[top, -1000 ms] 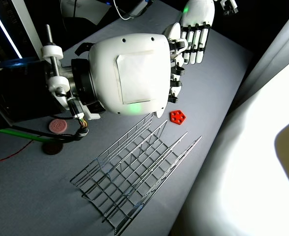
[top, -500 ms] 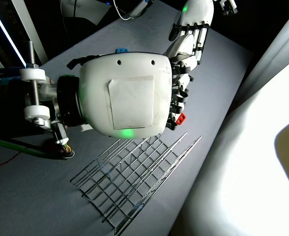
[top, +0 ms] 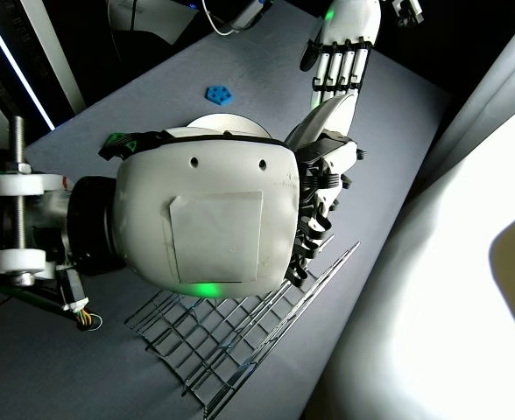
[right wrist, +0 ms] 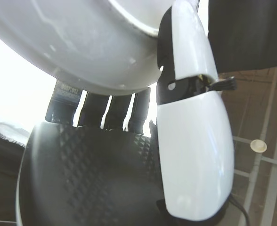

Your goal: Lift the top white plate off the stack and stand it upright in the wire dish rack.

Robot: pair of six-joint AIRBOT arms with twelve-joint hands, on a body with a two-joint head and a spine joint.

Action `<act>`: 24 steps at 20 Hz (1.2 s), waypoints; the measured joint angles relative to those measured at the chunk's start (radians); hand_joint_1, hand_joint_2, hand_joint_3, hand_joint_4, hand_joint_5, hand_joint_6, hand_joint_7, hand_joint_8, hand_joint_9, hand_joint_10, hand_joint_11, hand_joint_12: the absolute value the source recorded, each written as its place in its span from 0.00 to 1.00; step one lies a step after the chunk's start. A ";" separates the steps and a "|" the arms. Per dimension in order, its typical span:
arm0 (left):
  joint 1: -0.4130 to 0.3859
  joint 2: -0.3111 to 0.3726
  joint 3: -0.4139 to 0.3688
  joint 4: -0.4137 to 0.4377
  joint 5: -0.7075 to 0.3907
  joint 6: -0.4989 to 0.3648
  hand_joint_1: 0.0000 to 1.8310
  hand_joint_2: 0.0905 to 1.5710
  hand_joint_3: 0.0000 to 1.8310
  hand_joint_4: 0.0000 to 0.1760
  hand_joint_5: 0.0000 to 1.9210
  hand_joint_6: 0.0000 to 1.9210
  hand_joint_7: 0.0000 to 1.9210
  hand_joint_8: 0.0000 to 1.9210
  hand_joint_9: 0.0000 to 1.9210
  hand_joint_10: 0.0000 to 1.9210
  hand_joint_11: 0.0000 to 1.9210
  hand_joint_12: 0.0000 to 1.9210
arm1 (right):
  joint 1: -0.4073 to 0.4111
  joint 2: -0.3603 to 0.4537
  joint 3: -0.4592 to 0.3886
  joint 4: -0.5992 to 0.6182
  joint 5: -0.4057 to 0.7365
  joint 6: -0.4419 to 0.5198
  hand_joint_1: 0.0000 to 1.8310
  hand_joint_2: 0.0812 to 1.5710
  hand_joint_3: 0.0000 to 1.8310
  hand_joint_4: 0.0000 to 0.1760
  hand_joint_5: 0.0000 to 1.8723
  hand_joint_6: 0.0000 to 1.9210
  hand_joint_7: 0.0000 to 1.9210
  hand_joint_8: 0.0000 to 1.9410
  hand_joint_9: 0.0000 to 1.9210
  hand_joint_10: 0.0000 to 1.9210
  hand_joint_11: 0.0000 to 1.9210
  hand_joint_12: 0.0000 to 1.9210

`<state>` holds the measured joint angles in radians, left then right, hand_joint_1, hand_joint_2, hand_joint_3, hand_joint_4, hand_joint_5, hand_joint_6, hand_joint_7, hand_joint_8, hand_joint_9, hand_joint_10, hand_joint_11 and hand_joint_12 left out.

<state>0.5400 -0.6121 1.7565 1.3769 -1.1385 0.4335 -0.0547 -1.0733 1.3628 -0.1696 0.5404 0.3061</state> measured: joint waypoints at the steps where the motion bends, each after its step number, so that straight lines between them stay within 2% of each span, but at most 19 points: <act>1: 0.000 0.000 0.000 0.000 0.001 0.000 0.14 0.57 0.00 0.00 0.00 0.00 0.00 0.00 0.00 0.00 0.00 0.00 | -0.004 0.003 0.000 0.000 -0.002 -0.002 0.82 0.67 0.00 0.00 0.46 0.56 0.52 0.40 0.58 0.38 0.48 0.74; 18: 0.000 0.000 0.000 0.000 -0.002 0.000 0.14 0.56 0.00 0.00 0.00 0.00 0.00 0.00 0.01 0.00 0.02 0.01 | -0.068 0.050 0.010 0.048 -0.002 -0.001 0.82 0.68 0.00 0.00 0.45 0.60 0.51 0.41 0.56 0.41 0.47 0.75; 19: 0.000 0.000 0.000 0.002 -0.002 0.000 0.15 0.56 0.00 0.00 0.00 0.00 0.00 0.00 0.00 0.00 0.01 0.01 | -0.069 0.049 0.013 0.046 -0.001 -0.001 0.77 0.69 0.00 0.00 0.45 0.62 0.51 0.45 0.55 0.47 0.50 0.43; 20: 0.000 0.000 0.000 0.002 -0.002 0.000 0.15 0.56 0.00 0.00 0.00 0.00 0.00 0.00 0.00 0.00 0.01 0.01 | -0.069 0.049 0.014 0.046 -0.006 -0.003 0.76 0.69 0.00 0.00 0.44 0.63 0.50 0.47 0.55 0.49 0.55 0.25; 21: 0.000 0.000 0.000 0.002 -0.002 0.000 0.16 0.56 0.00 0.00 0.00 0.00 0.00 0.00 0.00 0.00 0.01 0.01 | -0.076 0.050 0.016 0.047 -0.003 -0.002 0.80 0.68 0.00 0.00 0.46 0.59 0.51 0.41 0.57 0.40 0.49 0.64; 22: 0.000 0.000 0.000 0.001 -0.002 0.000 0.16 0.56 0.00 0.00 0.00 0.00 0.00 0.00 0.00 0.00 0.01 0.00 | -0.077 0.050 0.018 0.049 0.000 0.000 0.81 0.67 0.00 0.00 0.46 0.57 0.52 0.39 0.58 0.38 0.48 0.72; 24: 0.000 0.000 0.000 0.002 -0.003 0.000 0.15 0.57 0.00 0.00 0.00 0.00 0.00 0.00 0.00 0.00 0.01 0.01 | -0.090 0.049 0.020 0.049 -0.001 -0.001 0.82 0.67 0.00 0.00 0.46 0.58 0.51 0.40 0.57 0.38 0.47 0.74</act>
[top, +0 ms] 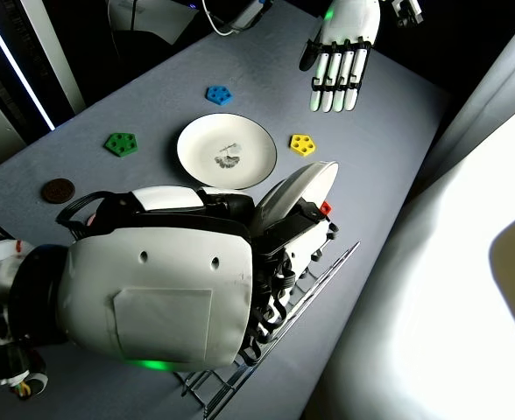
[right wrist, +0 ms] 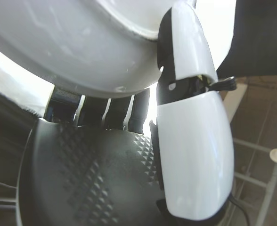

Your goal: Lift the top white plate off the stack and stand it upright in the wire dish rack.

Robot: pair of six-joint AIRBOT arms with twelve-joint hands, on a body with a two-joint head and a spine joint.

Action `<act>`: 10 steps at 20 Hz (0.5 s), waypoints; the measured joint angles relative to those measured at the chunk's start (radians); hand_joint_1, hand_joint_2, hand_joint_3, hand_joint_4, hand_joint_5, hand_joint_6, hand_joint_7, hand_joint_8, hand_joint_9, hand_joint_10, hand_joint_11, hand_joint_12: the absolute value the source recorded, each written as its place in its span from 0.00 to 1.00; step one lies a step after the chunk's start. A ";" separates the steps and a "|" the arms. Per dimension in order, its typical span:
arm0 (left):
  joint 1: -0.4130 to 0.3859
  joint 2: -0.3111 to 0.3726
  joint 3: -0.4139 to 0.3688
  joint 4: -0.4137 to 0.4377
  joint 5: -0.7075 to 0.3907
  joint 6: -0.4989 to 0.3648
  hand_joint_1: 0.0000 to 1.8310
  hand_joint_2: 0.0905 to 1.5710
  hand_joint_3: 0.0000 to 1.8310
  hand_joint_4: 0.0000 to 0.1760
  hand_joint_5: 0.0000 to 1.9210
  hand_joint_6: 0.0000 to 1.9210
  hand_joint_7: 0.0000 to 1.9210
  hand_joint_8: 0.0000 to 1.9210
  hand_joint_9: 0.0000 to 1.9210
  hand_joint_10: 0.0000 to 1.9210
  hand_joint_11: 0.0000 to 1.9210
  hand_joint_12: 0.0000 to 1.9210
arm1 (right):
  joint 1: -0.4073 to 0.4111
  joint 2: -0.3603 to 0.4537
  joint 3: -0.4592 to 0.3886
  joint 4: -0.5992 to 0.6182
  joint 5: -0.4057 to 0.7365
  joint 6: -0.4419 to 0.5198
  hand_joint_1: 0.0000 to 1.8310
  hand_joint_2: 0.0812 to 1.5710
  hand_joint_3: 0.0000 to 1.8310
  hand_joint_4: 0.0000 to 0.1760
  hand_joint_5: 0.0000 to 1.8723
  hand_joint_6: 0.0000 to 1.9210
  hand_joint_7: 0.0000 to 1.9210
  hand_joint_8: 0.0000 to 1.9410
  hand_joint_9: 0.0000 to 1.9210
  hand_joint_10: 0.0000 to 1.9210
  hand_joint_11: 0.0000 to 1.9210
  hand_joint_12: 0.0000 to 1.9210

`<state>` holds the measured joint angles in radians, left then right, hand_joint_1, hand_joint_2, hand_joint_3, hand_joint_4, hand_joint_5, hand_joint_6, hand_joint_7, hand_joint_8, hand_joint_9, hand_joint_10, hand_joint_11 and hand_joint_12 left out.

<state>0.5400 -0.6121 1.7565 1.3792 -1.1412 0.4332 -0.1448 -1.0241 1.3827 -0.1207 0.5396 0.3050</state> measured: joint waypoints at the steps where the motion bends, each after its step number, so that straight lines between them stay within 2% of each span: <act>1: 0.000 0.000 0.000 0.000 0.001 0.000 0.14 0.57 0.00 0.00 0.00 0.00 0.00 0.00 0.00 0.00 0.01 0.00 | -0.004 0.000 0.001 0.000 -0.001 0.000 0.82 0.67 0.00 0.00 0.46 0.58 0.51 0.41 0.57 0.39 0.47 0.74; 10: 0.000 0.000 0.000 0.000 0.000 0.000 0.14 0.56 0.00 0.00 0.00 0.00 0.00 0.00 0.00 0.00 0.02 0.01 | -0.056 0.000 0.027 0.007 0.015 0.008 0.82 0.68 0.00 0.00 0.46 0.59 0.51 0.40 0.56 0.41 0.46 0.76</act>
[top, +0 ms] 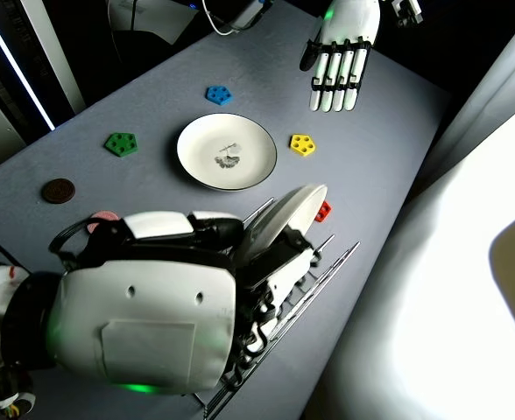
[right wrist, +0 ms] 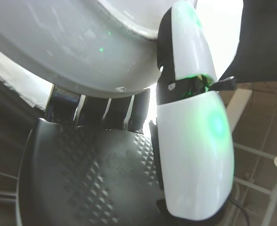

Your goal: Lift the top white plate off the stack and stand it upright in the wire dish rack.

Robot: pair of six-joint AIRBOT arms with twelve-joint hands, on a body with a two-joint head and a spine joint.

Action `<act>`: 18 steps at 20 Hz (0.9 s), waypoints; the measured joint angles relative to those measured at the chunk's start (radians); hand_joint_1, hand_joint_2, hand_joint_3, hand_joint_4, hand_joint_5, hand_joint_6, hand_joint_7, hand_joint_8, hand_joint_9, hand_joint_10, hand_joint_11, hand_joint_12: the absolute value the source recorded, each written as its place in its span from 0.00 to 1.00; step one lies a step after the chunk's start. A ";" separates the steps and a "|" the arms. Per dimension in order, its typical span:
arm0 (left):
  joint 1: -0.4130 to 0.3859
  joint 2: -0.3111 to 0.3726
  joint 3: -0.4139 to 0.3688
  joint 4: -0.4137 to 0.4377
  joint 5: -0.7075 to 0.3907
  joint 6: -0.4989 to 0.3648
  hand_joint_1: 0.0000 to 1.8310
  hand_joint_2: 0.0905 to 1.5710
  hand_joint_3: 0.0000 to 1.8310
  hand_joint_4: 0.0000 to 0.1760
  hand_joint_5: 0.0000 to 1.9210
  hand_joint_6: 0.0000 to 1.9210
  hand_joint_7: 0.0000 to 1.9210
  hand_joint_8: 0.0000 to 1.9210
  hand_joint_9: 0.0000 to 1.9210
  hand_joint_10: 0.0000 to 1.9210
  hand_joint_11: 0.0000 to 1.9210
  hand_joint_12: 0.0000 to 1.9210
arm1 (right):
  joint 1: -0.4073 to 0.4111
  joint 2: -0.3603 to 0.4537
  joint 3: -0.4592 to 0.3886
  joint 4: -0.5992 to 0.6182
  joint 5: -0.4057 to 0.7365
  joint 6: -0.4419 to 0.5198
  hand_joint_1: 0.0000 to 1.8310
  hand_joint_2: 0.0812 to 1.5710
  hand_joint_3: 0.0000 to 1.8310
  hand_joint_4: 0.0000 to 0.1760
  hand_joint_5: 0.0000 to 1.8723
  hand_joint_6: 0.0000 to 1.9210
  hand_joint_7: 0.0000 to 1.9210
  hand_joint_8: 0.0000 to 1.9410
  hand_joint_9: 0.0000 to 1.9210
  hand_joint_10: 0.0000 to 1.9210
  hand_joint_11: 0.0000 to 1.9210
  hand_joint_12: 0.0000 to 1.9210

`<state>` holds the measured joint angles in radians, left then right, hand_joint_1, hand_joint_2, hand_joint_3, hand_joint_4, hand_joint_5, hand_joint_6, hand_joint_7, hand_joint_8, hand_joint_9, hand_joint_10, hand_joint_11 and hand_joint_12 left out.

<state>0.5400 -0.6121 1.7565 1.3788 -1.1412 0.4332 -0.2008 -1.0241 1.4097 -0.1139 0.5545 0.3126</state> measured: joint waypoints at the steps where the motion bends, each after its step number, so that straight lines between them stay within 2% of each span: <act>1: 0.000 0.000 0.000 0.001 0.000 0.000 0.14 0.56 0.00 0.00 0.00 0.00 0.00 0.00 0.00 0.00 0.02 0.01 | -0.005 0.000 0.001 0.007 0.001 0.002 0.82 0.68 0.00 0.00 0.46 0.58 0.51 0.40 0.56 0.41 0.46 0.75; 4: 0.000 0.000 0.000 0.001 0.000 0.000 0.15 0.56 0.00 0.00 0.00 0.00 0.00 0.00 0.00 0.00 0.01 0.01 | -0.025 0.000 0.011 0.017 0.016 0.004 0.81 0.68 0.00 0.00 0.43 0.62 0.49 0.44 0.54 0.43 0.47 0.76; 6: 0.000 0.000 0.000 0.001 0.000 0.000 0.14 0.57 0.00 0.00 0.00 0.00 0.00 0.00 0.00 0.00 0.01 0.01 | -0.040 0.000 0.012 0.022 0.016 0.004 0.81 0.68 0.00 0.00 0.44 0.61 0.50 0.43 0.55 0.42 0.46 0.76; 7: 0.000 0.000 0.000 0.000 0.000 0.000 0.15 0.56 0.00 0.00 0.00 0.00 0.00 0.00 0.00 0.00 0.02 0.01 | -0.048 0.000 0.012 0.023 0.017 0.004 0.82 0.67 0.00 0.00 0.46 0.58 0.52 0.40 0.57 0.37 0.48 0.74; 13: 0.000 0.000 0.000 0.001 0.000 0.000 0.13 0.57 0.00 0.00 0.00 0.00 0.00 0.00 0.01 0.00 0.02 0.01 | -0.092 0.000 0.015 0.033 0.041 0.005 0.82 0.68 0.00 0.00 0.44 0.60 0.51 0.43 0.56 0.40 0.47 0.76; 18: 0.000 0.000 0.000 0.000 0.000 0.000 0.14 0.56 0.00 0.00 0.00 0.00 0.00 0.00 0.00 0.00 0.02 0.01 | -0.114 -0.009 0.024 0.032 0.050 0.005 0.82 0.67 0.00 0.00 0.45 0.58 0.51 0.42 0.57 0.39 0.47 0.75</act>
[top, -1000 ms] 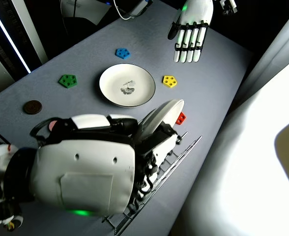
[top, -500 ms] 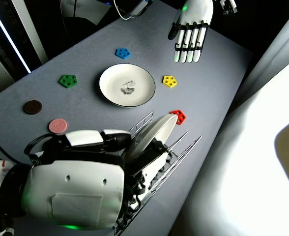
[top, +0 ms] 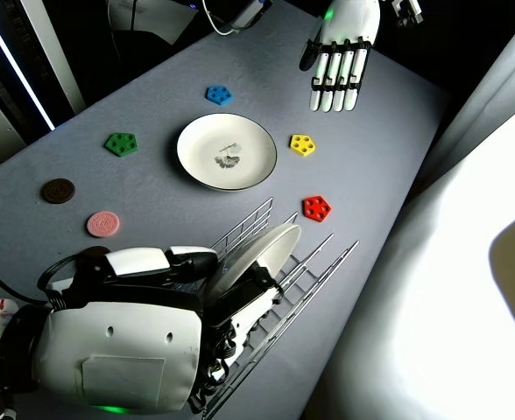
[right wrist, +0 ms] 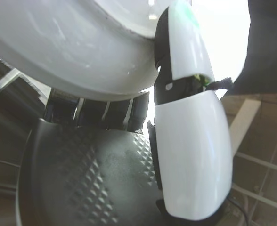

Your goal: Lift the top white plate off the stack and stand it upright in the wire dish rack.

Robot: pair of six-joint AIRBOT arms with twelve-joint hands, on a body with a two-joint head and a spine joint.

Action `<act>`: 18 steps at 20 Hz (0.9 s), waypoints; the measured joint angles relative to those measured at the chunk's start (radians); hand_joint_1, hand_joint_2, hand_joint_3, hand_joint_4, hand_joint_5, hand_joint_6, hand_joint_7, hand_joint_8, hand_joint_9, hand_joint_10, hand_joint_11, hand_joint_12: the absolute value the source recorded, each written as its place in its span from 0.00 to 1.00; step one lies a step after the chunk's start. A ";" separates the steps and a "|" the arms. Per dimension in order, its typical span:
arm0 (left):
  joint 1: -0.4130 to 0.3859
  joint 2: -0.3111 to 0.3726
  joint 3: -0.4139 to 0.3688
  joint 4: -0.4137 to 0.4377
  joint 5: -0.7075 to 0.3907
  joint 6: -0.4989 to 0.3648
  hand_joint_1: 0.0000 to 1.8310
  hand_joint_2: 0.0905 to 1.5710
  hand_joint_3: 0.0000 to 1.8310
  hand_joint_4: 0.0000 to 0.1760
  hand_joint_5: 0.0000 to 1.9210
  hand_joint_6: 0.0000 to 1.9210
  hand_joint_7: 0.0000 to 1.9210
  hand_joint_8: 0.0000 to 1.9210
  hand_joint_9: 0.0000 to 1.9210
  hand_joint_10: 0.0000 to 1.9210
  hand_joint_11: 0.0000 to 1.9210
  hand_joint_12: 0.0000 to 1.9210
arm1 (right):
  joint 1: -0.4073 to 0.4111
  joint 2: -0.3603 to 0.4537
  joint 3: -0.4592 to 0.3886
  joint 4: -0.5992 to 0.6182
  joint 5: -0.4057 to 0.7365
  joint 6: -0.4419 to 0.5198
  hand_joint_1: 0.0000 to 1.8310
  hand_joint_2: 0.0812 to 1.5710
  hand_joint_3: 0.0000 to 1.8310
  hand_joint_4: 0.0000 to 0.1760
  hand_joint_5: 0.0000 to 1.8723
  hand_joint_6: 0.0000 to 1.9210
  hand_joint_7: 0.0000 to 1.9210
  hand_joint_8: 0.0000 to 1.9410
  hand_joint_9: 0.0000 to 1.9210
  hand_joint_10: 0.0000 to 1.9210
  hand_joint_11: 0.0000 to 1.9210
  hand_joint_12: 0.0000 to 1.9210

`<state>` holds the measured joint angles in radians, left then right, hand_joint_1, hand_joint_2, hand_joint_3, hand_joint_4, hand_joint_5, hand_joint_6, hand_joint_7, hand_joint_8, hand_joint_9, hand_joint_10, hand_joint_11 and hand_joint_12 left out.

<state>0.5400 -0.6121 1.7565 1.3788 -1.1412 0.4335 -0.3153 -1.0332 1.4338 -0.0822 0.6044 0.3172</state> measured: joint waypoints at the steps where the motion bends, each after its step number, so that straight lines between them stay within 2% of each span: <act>1: 0.000 0.000 0.000 0.001 0.000 0.000 0.14 0.56 0.00 0.00 0.00 0.00 0.00 0.00 0.00 0.00 0.02 0.01 | 0.000 -0.002 0.000 -0.001 -0.002 0.000 0.82 0.67 0.00 0.00 0.45 0.59 0.51 0.41 0.57 0.39 0.47 0.75; 4: 0.000 0.000 0.000 0.000 0.000 0.000 0.13 0.57 0.00 0.00 0.00 0.00 0.00 0.00 0.00 0.00 0.02 0.01 | -0.001 -0.011 0.014 -0.007 0.003 0.000 0.82 0.67 0.00 0.00 0.45 0.58 0.52 0.39 0.57 0.39 0.47 0.75; 5: 0.000 0.000 0.000 0.001 0.000 0.000 0.13 0.57 0.00 0.00 0.00 0.00 0.00 0.00 0.00 0.00 0.01 0.01 | -0.005 -0.014 0.017 -0.008 0.007 0.001 0.82 0.67 0.00 0.00 0.47 0.56 0.54 0.36 0.58 0.37 0.47 0.75; 7: 0.000 0.000 0.000 0.001 0.000 0.000 0.13 0.57 0.00 0.00 0.00 0.00 0.00 0.00 0.00 0.00 0.01 0.01 | -0.016 -0.019 0.021 -0.006 0.018 0.001 0.82 0.67 0.00 0.00 0.45 0.58 0.53 0.38 0.57 0.39 0.46 0.75; 8: 0.000 0.000 0.000 0.000 0.000 0.000 0.13 0.57 0.00 0.00 0.00 0.00 0.00 0.00 0.00 0.00 0.02 0.01 | -0.020 -0.023 0.024 -0.008 0.024 0.000 0.77 0.68 0.00 0.00 0.44 0.60 0.54 0.41 0.58 0.46 0.48 0.44; 9: 0.000 0.000 0.000 0.000 0.000 0.000 0.14 0.56 0.00 0.00 0.00 0.00 0.00 0.00 0.01 0.00 0.02 0.01 | -0.026 -0.024 0.025 -0.008 0.027 0.001 0.75 0.70 0.00 0.00 0.41 0.65 0.52 0.46 0.54 0.53 0.53 0.29; 10: 0.000 0.000 0.000 0.001 0.000 0.000 0.14 0.56 0.00 0.00 0.00 0.00 0.00 0.00 0.01 0.00 0.02 0.01 | -0.027 -0.027 0.027 -0.006 0.031 0.001 0.68 0.73 0.00 0.00 0.39 0.69 0.51 0.51 0.51 0.23 0.54 0.22; 11: 0.000 0.000 0.000 0.001 0.000 0.000 0.14 0.56 0.00 0.00 0.00 0.00 0.00 0.00 0.01 0.00 0.02 0.01 | -0.030 -0.031 0.027 -0.008 0.032 0.001 0.66 0.74 0.00 0.00 0.40 0.70 0.50 0.52 0.52 0.08 0.55 0.17; 12: 0.000 0.000 0.000 0.000 -0.001 0.000 0.14 0.56 0.00 0.00 0.00 0.00 0.01 0.00 0.01 0.00 0.02 0.01 | -0.038 -0.035 0.029 -0.008 0.039 0.003 0.62 0.75 0.00 0.00 0.42 0.66 0.45 0.22 0.53 0.03 0.56 0.15; 13: 0.000 0.000 0.000 -0.001 0.000 0.000 0.14 0.56 0.00 0.00 0.00 0.00 0.00 0.00 0.00 0.00 0.01 0.01 | -0.043 -0.040 0.030 -0.008 0.037 0.002 0.61 0.75 0.00 0.00 0.42 0.65 0.47 0.08 0.53 0.01 0.56 0.12; 14: 0.000 0.000 0.000 0.001 0.000 0.000 0.13 0.56 0.00 0.00 0.00 0.00 0.00 0.00 0.00 0.00 0.02 0.01 | -0.051 -0.048 0.034 -0.010 0.034 0.002 0.68 0.72 0.00 0.00 0.38 0.26 0.47 0.03 0.51 0.01 0.56 0.10; 15: 0.000 0.000 0.000 0.001 0.000 0.000 0.13 0.57 0.00 0.00 0.00 0.00 0.00 0.00 0.00 0.00 0.01 0.01 | -0.052 -0.049 0.037 -0.009 0.033 0.002 0.70 0.70 0.00 0.00 0.40 0.09 0.47 0.01 0.51 0.00 0.55 0.09; 16: 0.000 0.000 0.000 0.000 0.000 0.000 0.12 0.57 0.00 0.00 0.00 0.00 0.00 0.00 0.00 0.00 0.01 0.01 | -0.052 -0.050 0.038 -0.004 0.034 0.002 0.71 0.69 0.00 0.00 0.42 0.03 0.47 0.00 0.51 0.00 0.56 0.08; 18: 0.000 0.000 0.000 0.001 0.000 0.000 0.13 0.57 0.00 0.00 0.00 0.00 0.00 0.00 0.00 0.00 0.01 0.01 | -0.052 -0.050 0.042 0.004 0.044 0.008 0.69 0.67 0.00 0.00 0.43 0.00 0.46 0.00 0.50 0.00 0.55 0.06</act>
<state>0.5400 -0.6121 1.7565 1.3796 -1.1412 0.4332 -0.3676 -1.0828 1.4754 -0.0784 0.6483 0.3248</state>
